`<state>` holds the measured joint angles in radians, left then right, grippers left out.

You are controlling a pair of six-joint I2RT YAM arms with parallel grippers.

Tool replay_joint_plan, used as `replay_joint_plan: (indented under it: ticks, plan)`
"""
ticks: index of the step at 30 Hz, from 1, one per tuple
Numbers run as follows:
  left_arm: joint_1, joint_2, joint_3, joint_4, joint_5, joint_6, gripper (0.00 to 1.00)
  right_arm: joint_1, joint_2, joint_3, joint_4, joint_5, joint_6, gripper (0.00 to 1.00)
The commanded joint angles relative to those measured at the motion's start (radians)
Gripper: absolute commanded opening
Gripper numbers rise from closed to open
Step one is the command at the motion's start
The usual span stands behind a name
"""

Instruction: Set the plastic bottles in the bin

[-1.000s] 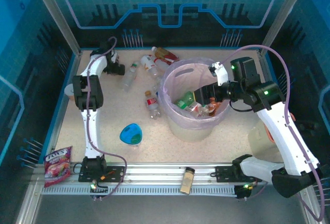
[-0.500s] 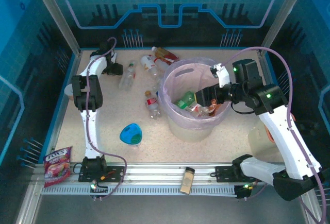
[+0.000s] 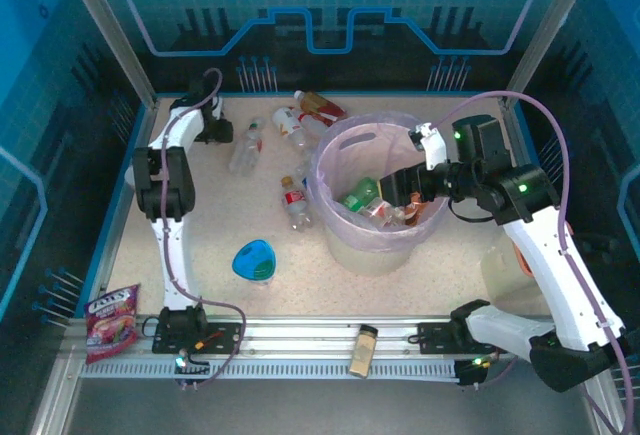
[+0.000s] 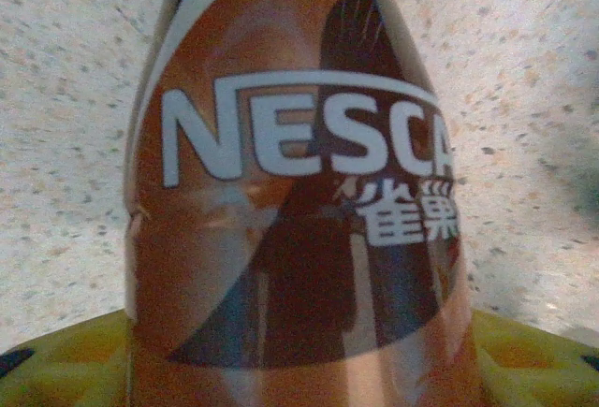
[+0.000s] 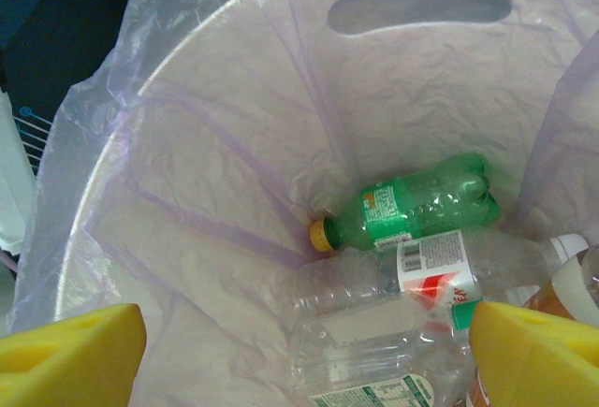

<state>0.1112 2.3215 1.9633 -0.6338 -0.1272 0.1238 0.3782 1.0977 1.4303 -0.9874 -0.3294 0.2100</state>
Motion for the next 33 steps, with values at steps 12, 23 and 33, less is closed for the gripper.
replay_joint_plan:
  ticks: [12, 23, 33]
  plan:
    - [-0.088, -0.616, -0.364, 0.161, 0.058, -0.17, 0.44, -0.023, -0.002, 0.064, 0.156, 0.013, 0.064, 0.9]
    - [-0.455, -1.038, -0.594, 0.212, 0.063, -0.286, 0.41, -0.008, 0.124, 0.18, 0.38, -0.111, 0.19, 0.93]
    - [-0.739, -1.248, -0.703, 0.229, 0.075, -0.331, 0.4, 0.079, 0.337, 0.297, 0.599, -0.152, 0.344, 1.0]
